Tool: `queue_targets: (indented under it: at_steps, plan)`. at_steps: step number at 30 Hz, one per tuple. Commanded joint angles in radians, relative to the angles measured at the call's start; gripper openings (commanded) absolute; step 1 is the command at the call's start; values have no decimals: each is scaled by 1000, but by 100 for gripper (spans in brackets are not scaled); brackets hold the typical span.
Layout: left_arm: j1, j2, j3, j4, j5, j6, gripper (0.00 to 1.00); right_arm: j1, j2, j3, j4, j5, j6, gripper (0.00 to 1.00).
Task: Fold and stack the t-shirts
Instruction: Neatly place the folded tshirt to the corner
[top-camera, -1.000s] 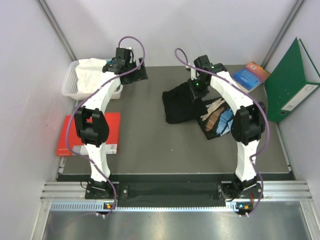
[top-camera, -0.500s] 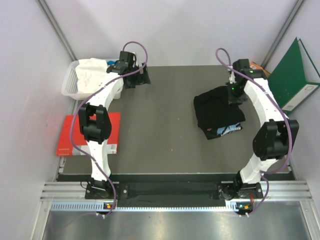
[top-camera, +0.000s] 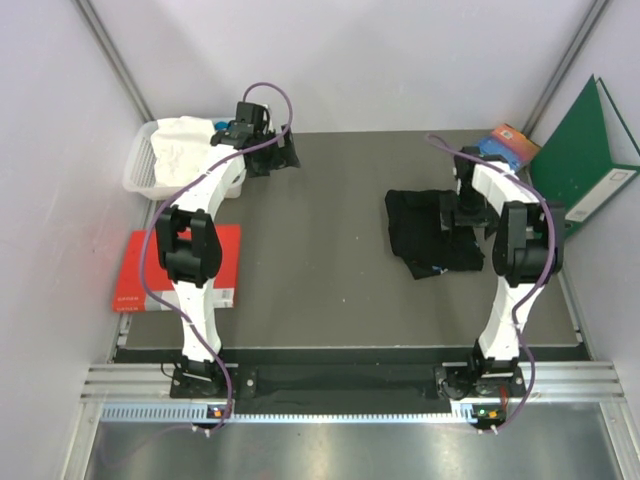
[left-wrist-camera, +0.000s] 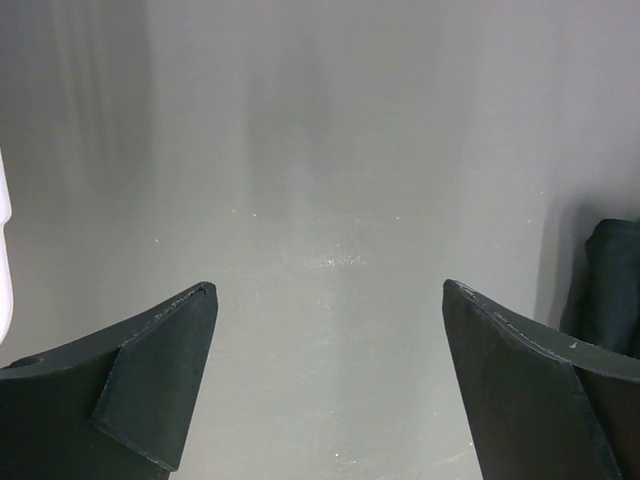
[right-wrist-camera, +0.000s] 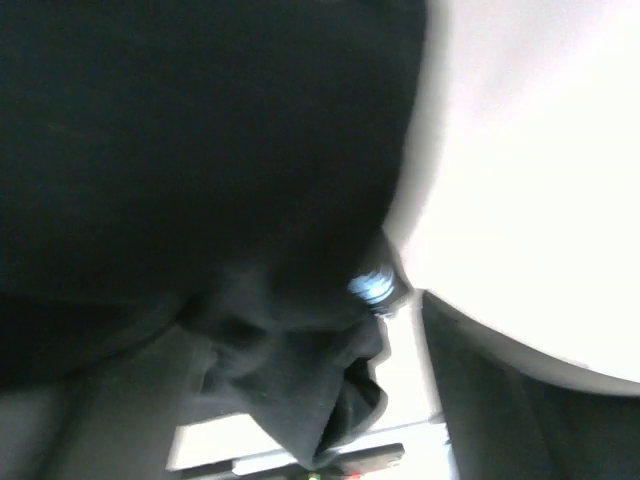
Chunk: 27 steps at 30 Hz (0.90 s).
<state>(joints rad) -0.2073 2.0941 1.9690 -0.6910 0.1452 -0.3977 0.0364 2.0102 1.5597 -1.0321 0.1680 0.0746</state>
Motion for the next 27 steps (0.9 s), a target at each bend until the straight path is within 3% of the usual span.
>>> queue_targets:
  at_steps: [1, 4, 6, 9, 11, 12, 14, 15, 20, 27]
  plan:
    - [5, -11, -2, 30, 8, 0, 99, 16, -109, 46, 3, 91, 39, 100]
    - [5, -13, -7, 25, 4, 0, 99, 25, -212, 81, 10, 108, 71, 100]
    - [5, -8, -7, 22, 4, -1, 99, 37, -243, 106, 12, 38, 85, 100]
    - [5, 3, -5, 21, 16, -6, 99, 121, -265, 146, 47, -8, 68, 100]
    - [5, 10, -2, 22, 22, -10, 99, 201, -225, 193, 60, -28, 50, 93]
    - [5, 12, -1, 21, 30, -12, 99, 223, -202, 213, 61, -42, 36, 84]
    - [5, 17, 2, 19, 33, -13, 99, 272, -110, 267, 52, -112, 31, 14]
    - [5, 17, 1, 18, 33, -13, 99, 296, -44, 301, 49, -134, 36, 0]
    - [5, 14, -4, 7, 28, -7, 99, 375, 111, 393, 38, -249, 28, 0]
    - [5, 20, 1, 5, 34, -7, 99, 395, 208, 358, 90, -288, 39, 0]
